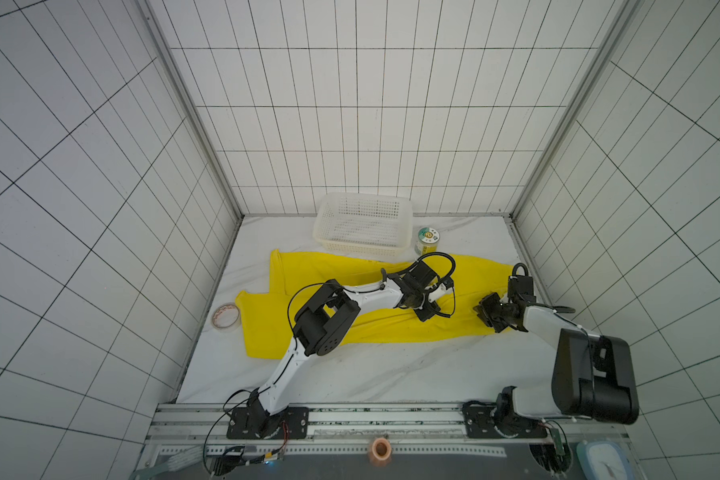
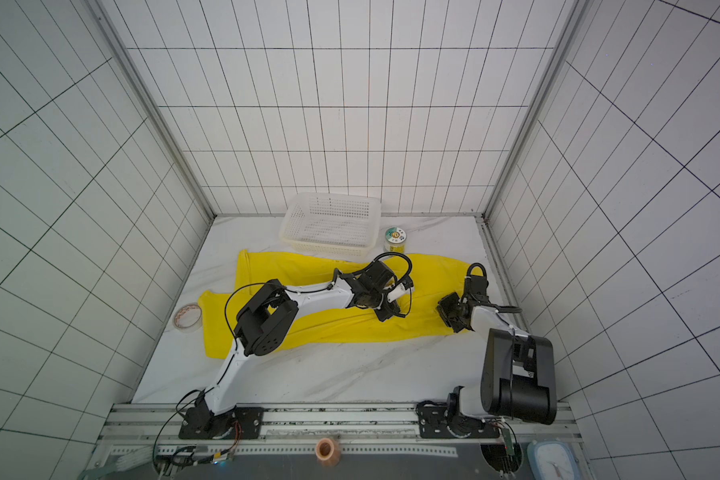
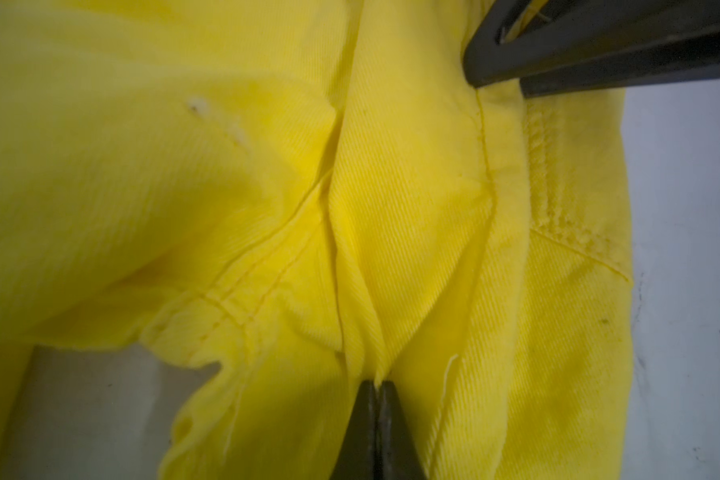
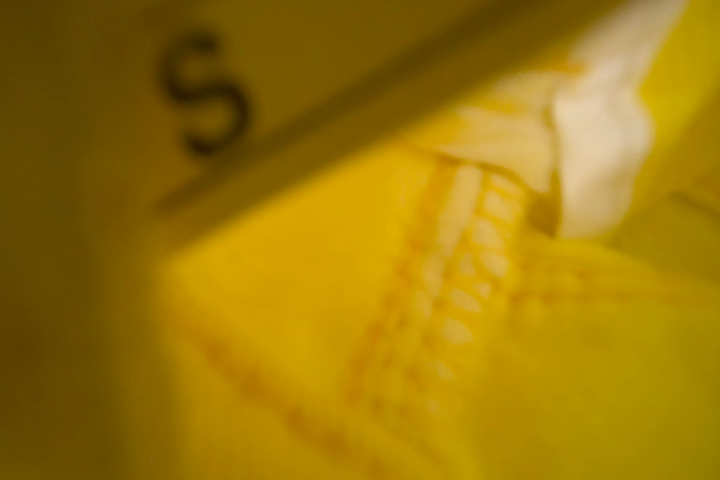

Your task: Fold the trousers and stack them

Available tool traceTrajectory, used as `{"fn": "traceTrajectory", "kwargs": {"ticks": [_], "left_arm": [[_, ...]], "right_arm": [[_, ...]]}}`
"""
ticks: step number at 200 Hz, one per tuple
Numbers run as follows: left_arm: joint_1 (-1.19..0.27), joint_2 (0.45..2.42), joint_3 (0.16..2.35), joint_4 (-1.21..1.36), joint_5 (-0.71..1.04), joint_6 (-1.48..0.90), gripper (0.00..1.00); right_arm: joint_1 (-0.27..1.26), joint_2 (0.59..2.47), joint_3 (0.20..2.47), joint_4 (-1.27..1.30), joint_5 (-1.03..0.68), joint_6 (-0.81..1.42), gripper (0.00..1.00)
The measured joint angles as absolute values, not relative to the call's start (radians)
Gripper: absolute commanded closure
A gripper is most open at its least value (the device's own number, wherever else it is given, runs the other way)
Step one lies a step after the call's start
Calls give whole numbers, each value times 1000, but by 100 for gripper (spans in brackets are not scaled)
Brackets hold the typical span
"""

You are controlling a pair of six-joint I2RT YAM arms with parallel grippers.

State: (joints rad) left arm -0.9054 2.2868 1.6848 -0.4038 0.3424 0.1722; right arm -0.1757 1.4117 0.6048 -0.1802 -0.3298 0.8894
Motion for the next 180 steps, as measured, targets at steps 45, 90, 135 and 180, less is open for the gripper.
{"fn": "traceTrajectory", "kwargs": {"ticks": [45,90,135,180], "left_arm": [[-904,2276,1685,-428,352,174,100],[-877,2197,1674,-478,432,148,99],[-826,2062,1619,-499,549,132,90],[-814,2047,1599,-542,612,142,84]], "right_arm": [[-176,1327,609,-253,-308,871,96],[-176,1159,609,-389,-302,868,95],[-177,1037,609,-531,-335,860,90],[-178,969,609,-691,-337,844,92]]}}
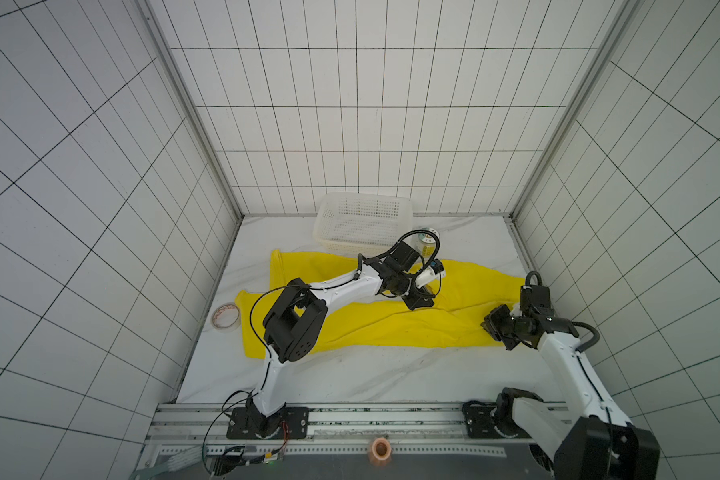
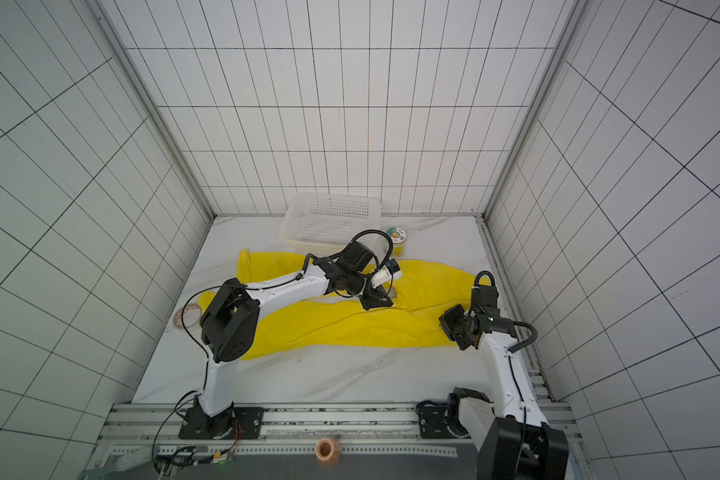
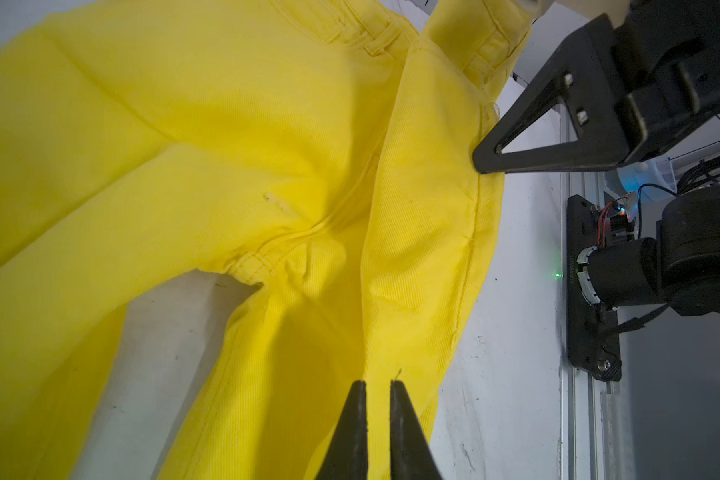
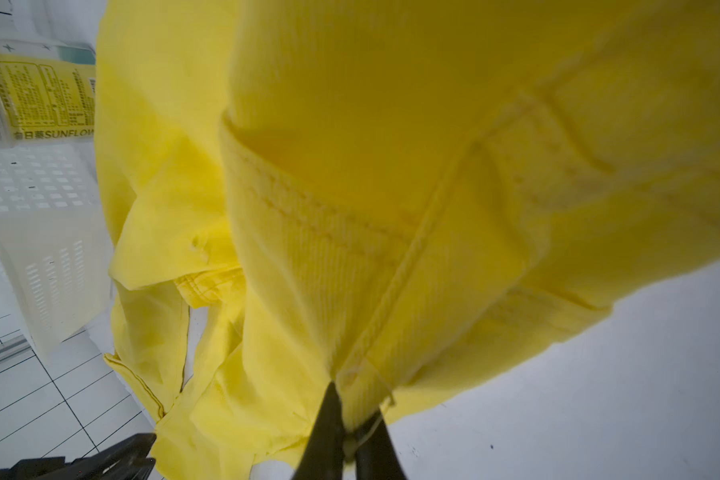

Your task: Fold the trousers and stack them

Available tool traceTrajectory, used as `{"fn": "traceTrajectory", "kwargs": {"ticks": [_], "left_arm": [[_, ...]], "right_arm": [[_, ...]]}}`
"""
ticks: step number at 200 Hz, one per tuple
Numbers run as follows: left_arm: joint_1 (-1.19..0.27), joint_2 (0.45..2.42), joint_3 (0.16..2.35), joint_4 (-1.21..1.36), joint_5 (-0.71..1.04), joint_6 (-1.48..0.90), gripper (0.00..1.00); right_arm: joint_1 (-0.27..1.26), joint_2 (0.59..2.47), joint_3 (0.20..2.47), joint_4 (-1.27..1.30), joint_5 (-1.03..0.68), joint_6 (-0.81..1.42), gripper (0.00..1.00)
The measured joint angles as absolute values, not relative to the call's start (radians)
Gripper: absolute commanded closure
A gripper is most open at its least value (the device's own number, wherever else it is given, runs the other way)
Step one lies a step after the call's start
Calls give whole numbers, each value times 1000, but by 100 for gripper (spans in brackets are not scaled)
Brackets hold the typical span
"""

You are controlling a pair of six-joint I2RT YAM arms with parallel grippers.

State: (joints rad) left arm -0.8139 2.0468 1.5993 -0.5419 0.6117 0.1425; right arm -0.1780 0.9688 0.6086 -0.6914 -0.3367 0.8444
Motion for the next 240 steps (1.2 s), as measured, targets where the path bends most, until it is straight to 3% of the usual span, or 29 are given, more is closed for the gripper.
{"fn": "traceTrajectory", "kwargs": {"ticks": [42,96,168,187,240], "left_arm": [[-797,2066,1595,-511,581,142,82],[-752,2231,1594,-440,458,97,83],[-751,2232,1593,-423,422,115,83],[-751,2228,1591,-424,432,116,82],[-750,2115,1569,-482,471,106,75]], "right_arm": [[-185,905,609,-822,-322,856,92],[-185,782,609,-975,-289,955,95],[-185,718,606,-1166,-204,1081,95],[-185,733,587,-1168,-196,1099,90],[-185,752,546,-1119,-204,1105,60]]}}
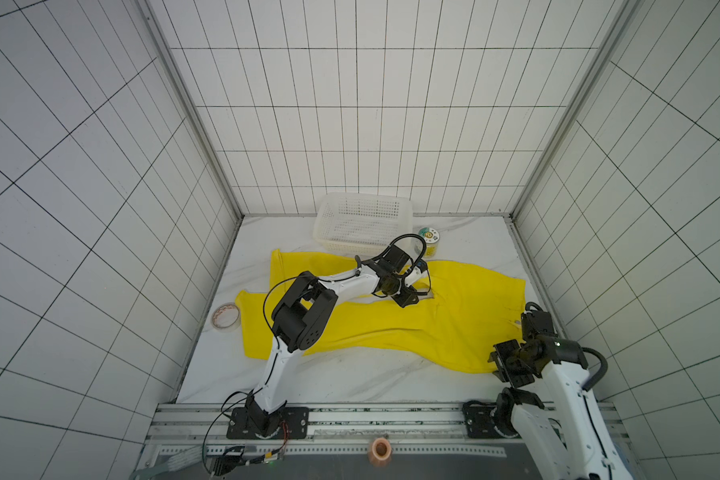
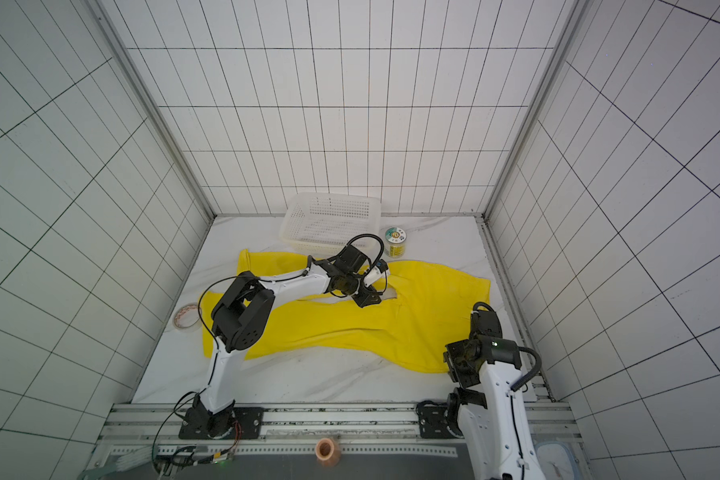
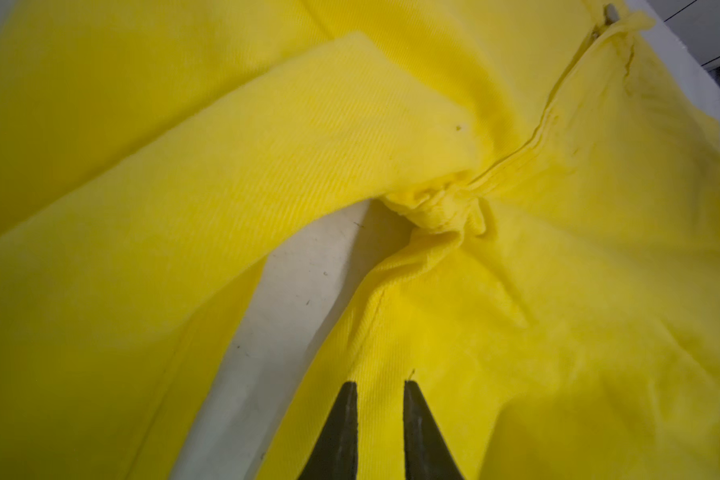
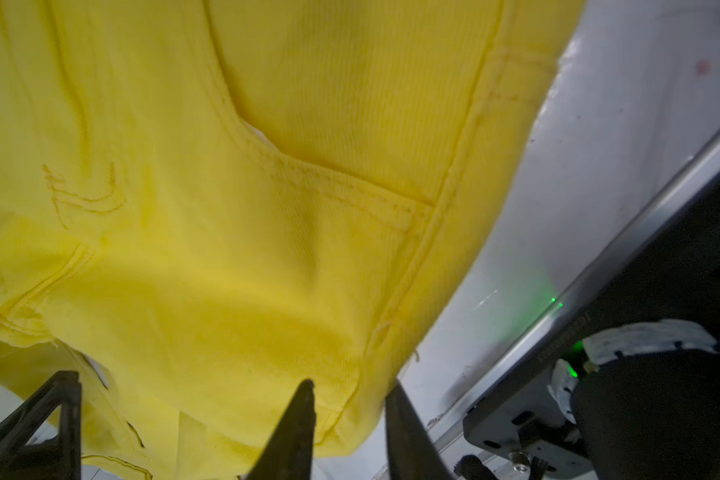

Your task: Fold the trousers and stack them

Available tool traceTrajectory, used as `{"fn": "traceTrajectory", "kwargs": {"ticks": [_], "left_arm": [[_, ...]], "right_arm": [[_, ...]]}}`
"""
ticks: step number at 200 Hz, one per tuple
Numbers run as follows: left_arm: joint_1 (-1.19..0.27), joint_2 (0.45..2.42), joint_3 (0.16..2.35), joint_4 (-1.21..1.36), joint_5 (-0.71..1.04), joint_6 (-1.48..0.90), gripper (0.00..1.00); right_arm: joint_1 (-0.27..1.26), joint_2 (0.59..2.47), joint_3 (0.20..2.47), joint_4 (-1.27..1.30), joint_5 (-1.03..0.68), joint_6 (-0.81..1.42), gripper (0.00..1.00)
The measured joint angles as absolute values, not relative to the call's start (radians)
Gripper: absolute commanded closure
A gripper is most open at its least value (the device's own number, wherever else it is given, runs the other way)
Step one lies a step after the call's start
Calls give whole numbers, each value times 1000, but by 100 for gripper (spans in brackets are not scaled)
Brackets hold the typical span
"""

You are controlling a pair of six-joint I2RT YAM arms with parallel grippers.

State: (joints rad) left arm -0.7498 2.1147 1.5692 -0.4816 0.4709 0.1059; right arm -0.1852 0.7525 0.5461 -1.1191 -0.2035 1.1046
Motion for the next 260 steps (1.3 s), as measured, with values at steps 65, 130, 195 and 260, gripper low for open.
{"fn": "traceTrajectory", "kwargs": {"ticks": [65,130,195,260], "left_arm": [[-804,1775,1430,-622,384,46,66],[-706,1494,1005,-850,222,-253,57],[-391,1218,747,-922,222,-525,49],[-122,1154,603,-928,246,-625,48]], "right_arm": [[-182,960,756,-1078,-96,957,54],[1,1038,783,-768,-262,723,53],[391,1059,785,-620,-303,350,51],[769,1180,780,-499,-215,246,46]]}}
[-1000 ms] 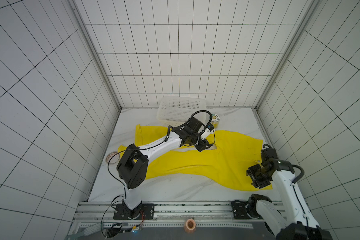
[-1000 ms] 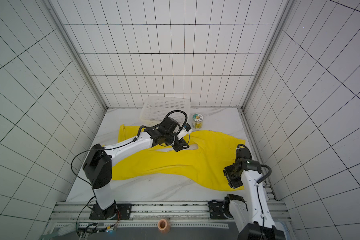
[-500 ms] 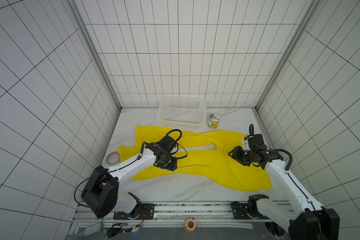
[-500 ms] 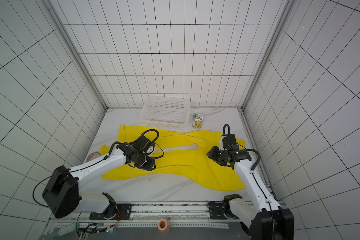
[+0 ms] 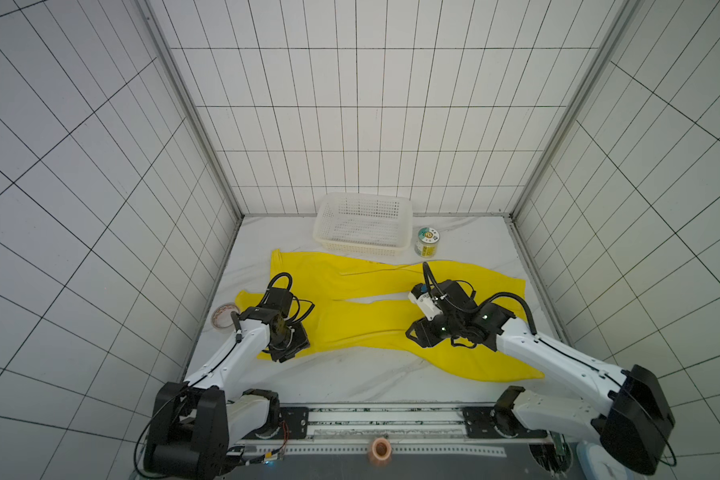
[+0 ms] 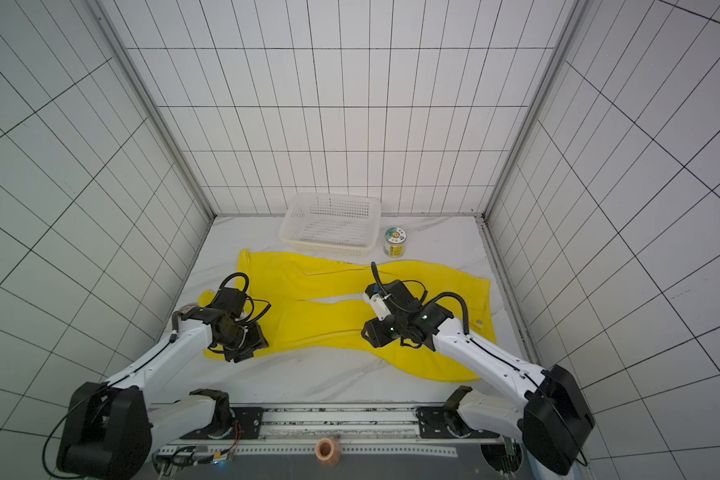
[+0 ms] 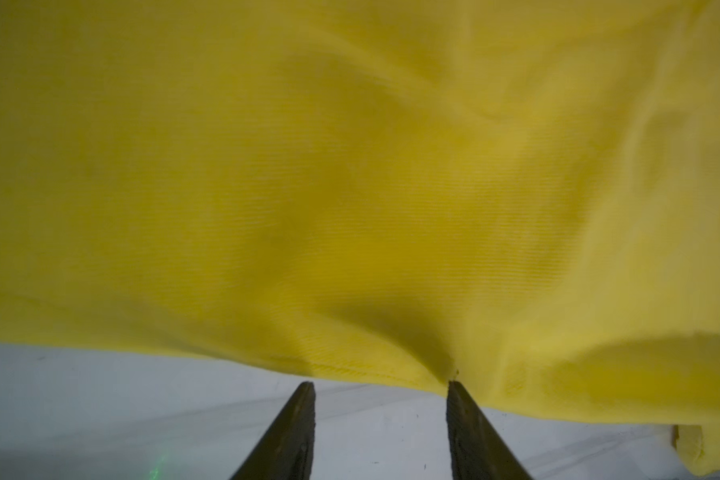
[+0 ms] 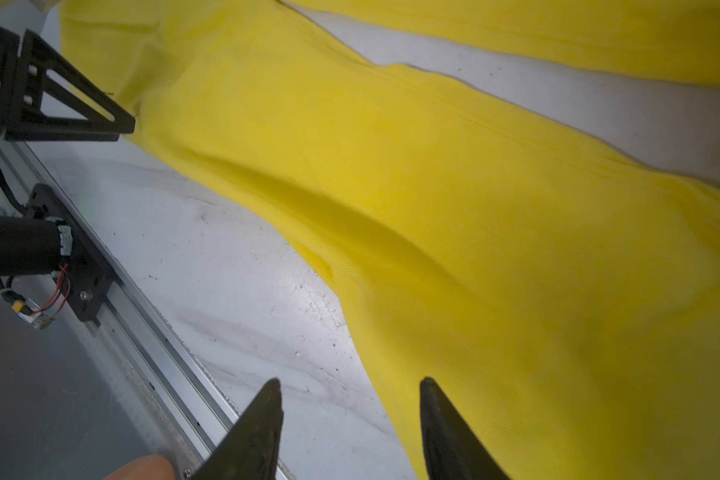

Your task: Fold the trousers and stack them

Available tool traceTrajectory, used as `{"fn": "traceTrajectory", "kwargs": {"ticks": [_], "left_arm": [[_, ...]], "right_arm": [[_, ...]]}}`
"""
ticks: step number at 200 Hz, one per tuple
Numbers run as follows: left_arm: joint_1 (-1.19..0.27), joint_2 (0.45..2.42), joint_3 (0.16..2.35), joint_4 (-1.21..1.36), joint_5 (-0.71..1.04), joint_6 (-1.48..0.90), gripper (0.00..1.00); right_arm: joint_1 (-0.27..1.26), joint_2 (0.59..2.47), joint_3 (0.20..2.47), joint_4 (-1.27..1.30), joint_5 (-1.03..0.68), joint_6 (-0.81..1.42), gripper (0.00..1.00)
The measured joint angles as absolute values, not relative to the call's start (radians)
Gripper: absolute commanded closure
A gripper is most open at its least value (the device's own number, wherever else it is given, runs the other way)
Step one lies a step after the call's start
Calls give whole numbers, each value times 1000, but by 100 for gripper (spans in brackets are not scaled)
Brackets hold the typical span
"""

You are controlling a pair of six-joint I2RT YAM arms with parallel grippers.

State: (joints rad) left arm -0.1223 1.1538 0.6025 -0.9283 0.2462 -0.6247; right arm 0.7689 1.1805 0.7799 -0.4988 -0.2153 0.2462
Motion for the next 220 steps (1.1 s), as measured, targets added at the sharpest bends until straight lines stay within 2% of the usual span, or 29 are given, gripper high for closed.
{"fn": "traceTrajectory", "kwargs": {"ticks": [46,85,122,138,160,198,220], "left_arm": [[-113,1167,595,-897,231,-665,48],[-113,1192,558,-819,220,-721,48],[-109,1178,537,-784,218,-771,50],[-109,1180,537,-777,215,-782,56],[-109,1185,538,-768,208,-788,63],[-109,1196,536,-762,189,-781,93],[-109,1198,536,-764,181,-774,100]], "right_arm": [[917,1235,731,-494,-98,286,46],[935,1308,731,-511,23,344,46],[970,1386,731,-509,49,363,49],[984,1405,730,-510,53,372,56],[990,1415,730,-513,68,381,73],[994,1396,730,-521,84,396,98],[995,1354,725,-524,81,394,100]]}}
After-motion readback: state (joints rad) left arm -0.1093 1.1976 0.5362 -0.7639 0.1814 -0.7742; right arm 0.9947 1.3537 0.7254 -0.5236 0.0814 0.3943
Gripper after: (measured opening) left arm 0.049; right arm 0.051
